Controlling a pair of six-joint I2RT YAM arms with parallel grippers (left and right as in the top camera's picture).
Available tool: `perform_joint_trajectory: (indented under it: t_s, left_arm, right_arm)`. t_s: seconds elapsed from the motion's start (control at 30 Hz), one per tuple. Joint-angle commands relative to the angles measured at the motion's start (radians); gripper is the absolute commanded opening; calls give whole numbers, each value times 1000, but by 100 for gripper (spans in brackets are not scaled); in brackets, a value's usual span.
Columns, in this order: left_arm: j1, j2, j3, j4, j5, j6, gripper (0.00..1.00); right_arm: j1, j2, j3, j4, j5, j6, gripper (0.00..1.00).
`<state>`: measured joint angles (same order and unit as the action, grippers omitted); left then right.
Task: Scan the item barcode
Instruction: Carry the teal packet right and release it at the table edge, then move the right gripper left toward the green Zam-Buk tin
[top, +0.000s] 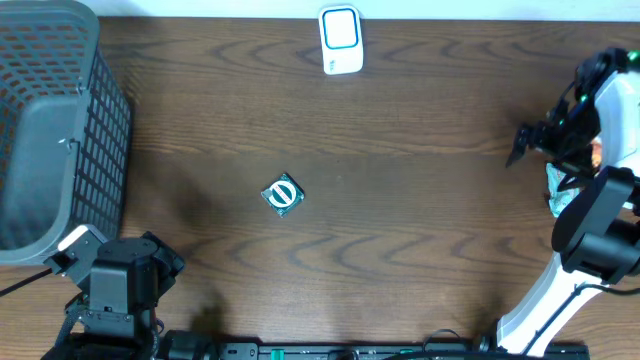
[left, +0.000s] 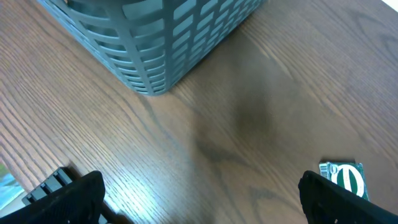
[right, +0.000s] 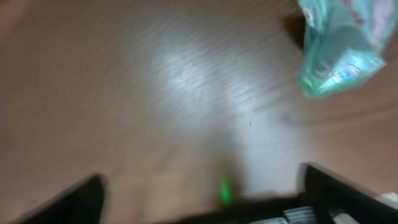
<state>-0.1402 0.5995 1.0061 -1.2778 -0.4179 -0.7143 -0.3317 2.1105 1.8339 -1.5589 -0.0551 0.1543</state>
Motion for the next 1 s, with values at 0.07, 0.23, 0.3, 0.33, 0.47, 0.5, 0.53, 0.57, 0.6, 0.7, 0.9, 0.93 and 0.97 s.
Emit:
perform_joint_trajectory:
  t_s: [0.07,0.23,0.3,0.33,0.47,0.5,0.53,0.57,0.6,0.7,0.9,0.93,0.97]
  left_arm:
    - [3,-1,0,-1,-17,-13,98]
    - [3,-1,0,-1,-17,-13,98]
    - [3,-1,0,-1,-17,-13,98]
    - [3,-1,0,-1,-17,-13,98]
    - [3,-1,0,-1,-17,-13,98]
    - [3,-1,0,-1,-17,-13,98]
    - [3,-1,0,-1,-17,-13,98]
    - [3,-1,0,-1,-17,-13,98]
    - [3,-1,0,-1,-17,-13,98]
    - [3,-1,0,-1,-17,-13,98]
    - [3,-1,0,-1,-17,-13,98]
    - [3,-1,0,-1,-17,-13,98]
    - [3,-1,0,-1,-17,-13,98]
  right_arm:
    - [-28,7,-190,171,31,33,21]
    - [-76,7,-280,290,117,101,1]
    - [-94,7,-289,314,176,125,1]
    - [-101,7,-289,321,199,129,1]
    - [-131,7,-289,373,291,130,3]
    - [-136,7,-288,389,299,131,3]
    - [-142,7,-288,413,301,130,3]
    - [-146,7,-288,433,300,130,2]
    - [-149,7,-288,465,299,130,1]
    - [-149,7,-283,512,256,130,4]
    - [-143,4,-205,464,97,121,4]
    - [-142,2,-191,450,85,121,4]
    - [-139,-2,-169,427,63,121,6]
